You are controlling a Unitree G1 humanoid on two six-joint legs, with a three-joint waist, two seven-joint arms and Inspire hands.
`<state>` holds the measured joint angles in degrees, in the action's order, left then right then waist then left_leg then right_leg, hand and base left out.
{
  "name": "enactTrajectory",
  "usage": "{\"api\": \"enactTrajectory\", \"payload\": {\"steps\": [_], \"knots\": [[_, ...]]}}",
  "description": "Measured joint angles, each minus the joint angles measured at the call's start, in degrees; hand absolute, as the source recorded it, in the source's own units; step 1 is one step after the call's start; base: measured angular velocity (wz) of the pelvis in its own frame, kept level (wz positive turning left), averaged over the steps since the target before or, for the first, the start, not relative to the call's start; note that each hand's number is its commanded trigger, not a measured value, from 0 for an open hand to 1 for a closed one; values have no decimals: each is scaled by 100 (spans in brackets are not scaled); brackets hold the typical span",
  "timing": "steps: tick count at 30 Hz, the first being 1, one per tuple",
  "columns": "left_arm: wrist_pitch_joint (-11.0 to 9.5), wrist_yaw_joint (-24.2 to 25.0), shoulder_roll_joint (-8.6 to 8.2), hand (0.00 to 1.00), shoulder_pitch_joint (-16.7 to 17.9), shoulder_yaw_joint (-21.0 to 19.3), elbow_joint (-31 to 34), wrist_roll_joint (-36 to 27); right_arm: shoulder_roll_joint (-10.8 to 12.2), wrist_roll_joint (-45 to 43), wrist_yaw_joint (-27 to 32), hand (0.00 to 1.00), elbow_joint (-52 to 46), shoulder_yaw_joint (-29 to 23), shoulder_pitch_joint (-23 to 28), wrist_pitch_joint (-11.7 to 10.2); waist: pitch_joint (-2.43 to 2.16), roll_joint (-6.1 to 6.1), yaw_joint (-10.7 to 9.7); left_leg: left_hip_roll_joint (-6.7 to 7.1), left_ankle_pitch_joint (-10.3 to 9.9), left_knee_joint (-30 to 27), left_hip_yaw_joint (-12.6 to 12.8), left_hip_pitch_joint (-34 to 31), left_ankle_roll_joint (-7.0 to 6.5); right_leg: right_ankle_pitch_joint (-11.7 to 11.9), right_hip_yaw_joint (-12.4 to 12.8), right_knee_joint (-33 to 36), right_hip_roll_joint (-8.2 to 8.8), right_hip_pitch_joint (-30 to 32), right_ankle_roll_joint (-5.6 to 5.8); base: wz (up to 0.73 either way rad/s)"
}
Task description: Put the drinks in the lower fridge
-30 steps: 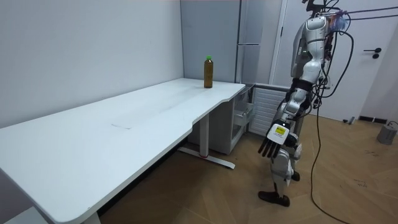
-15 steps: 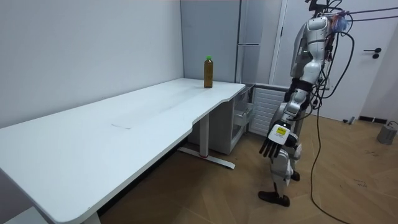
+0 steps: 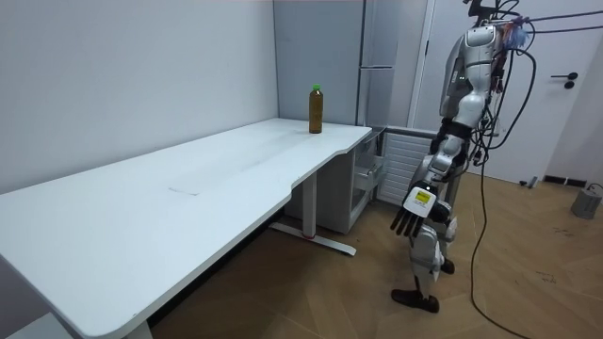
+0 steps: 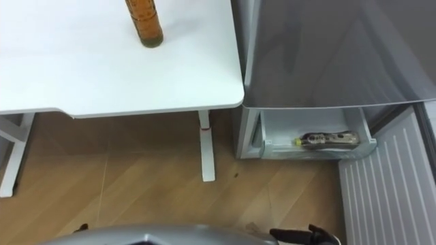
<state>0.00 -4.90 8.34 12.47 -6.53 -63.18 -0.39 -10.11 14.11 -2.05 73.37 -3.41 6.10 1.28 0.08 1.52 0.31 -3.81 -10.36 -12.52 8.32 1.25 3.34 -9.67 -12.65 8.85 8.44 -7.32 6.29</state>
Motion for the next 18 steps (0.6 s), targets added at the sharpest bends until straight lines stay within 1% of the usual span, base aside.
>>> {"api": "enactTrajectory", "payload": {"steps": [6,8,10,13,15,17,18], "knots": [[-1,-207,-7,0,-47,0,1,-32,90,-31,136,0,9,18,-31,3,15,58,-10,0,-6,-9,-5,-33,0,1,-9,0,0,5,0,0],[-2,-343,-41,0,-113,-10,0,-228,97,-30,181,0,17,23,-39,5,18,62,-11,0,-25,-14,-16,-69,27,1,-18,-9,0,26,0,0],[-7,-449,-76,0,-145,-31,1,-395,98,-33,191,0,18,19,-28,5,14,54,-8,0,-22,-16,-21,-54,21,0,-35,-8,0,-1,0,0],[-62,-551,-88,0,-84,-50,3,-700,97,-101,191,0,18,-13,-30,3,15,47,4,0,-11,-28,-19,-39,2,0,-26,-7,0,-5,0,0],[-84,-586,-92,0,-106,-187,18,-791,97,-91,188,0,19,-20,-23,4,13,50,6,0,-10,-40,-18,7,1,0,-28,-3,1,-20,0,0],[-87,-676,-106,0,-111,-515,17,-1134,96,-89,184,0,13,-33,9,5,0,26,22,0,-10,-33,-18,51,1,0,-28,-4,1,-67,0,0],[-88,-728,-112,0,-122,-602,18,-1246,96,-84,185,0,9,-33,16,5,-7,14,33,0,-11,-35,-18,64,1,0,-27,-5,1,-78,0,0]]}}
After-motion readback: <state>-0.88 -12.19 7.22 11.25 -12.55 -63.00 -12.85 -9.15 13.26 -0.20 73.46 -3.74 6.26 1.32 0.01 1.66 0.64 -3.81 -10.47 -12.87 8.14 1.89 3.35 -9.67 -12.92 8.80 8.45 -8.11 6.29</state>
